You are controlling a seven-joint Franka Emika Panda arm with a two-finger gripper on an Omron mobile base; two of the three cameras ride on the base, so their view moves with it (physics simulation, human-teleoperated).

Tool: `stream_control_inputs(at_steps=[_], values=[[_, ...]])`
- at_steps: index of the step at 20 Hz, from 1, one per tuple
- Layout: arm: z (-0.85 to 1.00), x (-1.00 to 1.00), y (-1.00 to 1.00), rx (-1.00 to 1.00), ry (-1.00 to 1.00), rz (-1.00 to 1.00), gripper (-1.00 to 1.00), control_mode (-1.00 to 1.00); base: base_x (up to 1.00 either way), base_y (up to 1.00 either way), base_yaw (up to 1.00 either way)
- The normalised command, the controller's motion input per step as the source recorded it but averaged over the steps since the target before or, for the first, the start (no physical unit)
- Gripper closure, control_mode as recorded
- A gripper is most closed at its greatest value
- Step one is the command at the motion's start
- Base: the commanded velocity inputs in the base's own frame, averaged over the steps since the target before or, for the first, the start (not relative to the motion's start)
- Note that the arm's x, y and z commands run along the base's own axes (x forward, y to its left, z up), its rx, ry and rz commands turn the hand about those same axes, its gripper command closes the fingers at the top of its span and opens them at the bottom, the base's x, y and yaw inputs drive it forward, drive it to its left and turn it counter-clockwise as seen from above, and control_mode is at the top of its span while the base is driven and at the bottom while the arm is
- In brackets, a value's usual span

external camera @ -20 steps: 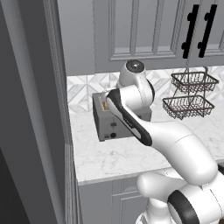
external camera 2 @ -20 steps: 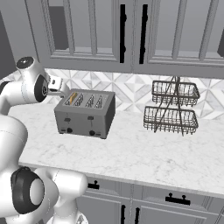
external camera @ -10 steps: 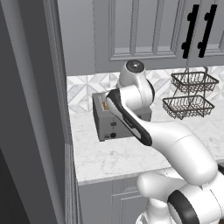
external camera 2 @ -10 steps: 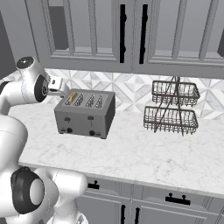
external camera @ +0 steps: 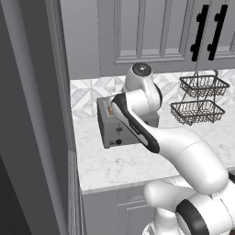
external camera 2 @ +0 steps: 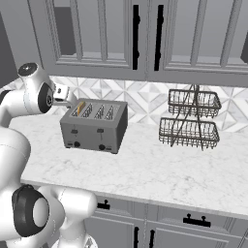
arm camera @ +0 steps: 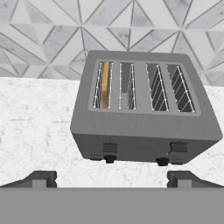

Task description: Start the toaster. Once the lever pops up, take the bread to the plate on the dining counter.

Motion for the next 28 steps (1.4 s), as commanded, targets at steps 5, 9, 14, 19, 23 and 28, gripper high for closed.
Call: stream_control_inputs(at_steps=[5, 9, 14, 19, 23, 28], values=[[0.0, 0.0, 0.0, 0.0, 0.0, 0.0, -1.0, -1.0, 0.0, 0.0, 0.0], [0.0, 0.0, 0.0, 0.0, 0.0, 0.0, -1.0, -1.0, 0.0, 0.0, 0.0], [0.0, 0.0, 0.0, 0.0, 0.0, 0.0, -1.0, -1.0, 0.0, 0.0, 0.0], [0.0, 0.0, 0.0, 0.0, 0.0, 0.0, -1.0, -1.0, 0.0, 0.0, 0.0], [0.0, 0.0, 0.0, 0.0, 0.0, 0.0, -1.0, -1.0, 0.0, 0.0, 0.0], [0.0, 0.0, 0.0, 0.0, 0.0, 0.0, -1.0, -1.0, 0.0, 0.0, 0.0]])
